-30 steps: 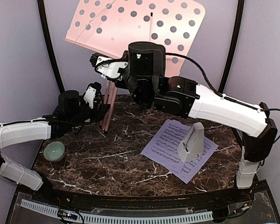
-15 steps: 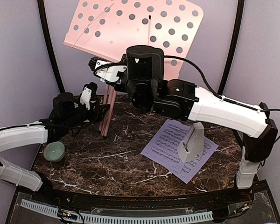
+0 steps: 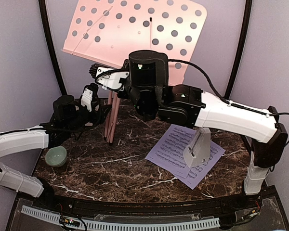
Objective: Set up the instrument practice props
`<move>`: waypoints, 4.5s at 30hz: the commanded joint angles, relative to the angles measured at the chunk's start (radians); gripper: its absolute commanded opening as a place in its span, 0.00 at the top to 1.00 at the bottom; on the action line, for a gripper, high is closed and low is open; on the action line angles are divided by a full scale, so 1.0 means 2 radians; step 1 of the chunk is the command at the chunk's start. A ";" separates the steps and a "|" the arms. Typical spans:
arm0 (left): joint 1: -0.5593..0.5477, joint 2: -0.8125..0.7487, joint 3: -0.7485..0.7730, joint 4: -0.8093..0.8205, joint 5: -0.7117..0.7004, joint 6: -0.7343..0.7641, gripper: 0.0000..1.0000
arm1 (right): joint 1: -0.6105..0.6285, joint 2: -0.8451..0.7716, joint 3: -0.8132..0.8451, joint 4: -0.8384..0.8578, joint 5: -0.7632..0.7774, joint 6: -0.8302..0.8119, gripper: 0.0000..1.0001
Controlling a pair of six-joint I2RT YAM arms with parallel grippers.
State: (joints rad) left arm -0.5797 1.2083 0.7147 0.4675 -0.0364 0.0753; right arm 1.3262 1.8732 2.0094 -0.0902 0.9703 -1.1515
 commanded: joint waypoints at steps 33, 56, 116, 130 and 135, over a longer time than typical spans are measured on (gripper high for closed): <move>-0.015 0.135 0.049 0.044 -0.038 0.084 0.51 | 0.030 -0.051 0.090 0.138 -0.008 0.035 1.00; -0.070 0.163 0.003 0.006 -0.010 0.278 0.67 | 0.034 -0.054 0.101 0.129 -0.018 -0.022 1.00; -0.073 -0.021 -0.058 0.041 -0.043 0.043 0.35 | 0.031 -0.022 0.057 0.146 0.008 -0.079 1.00; -0.072 0.010 -0.027 0.007 -0.079 0.056 0.54 | 0.038 -0.019 0.058 0.156 0.009 -0.089 1.00; -0.072 0.039 -0.003 0.011 -0.090 0.048 0.56 | 0.039 -0.018 0.056 0.161 0.011 -0.092 1.00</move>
State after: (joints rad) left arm -0.7258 1.2652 0.6571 0.4904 -0.1871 0.1795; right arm 1.3834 1.9003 2.0323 -0.1051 0.9703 -1.3281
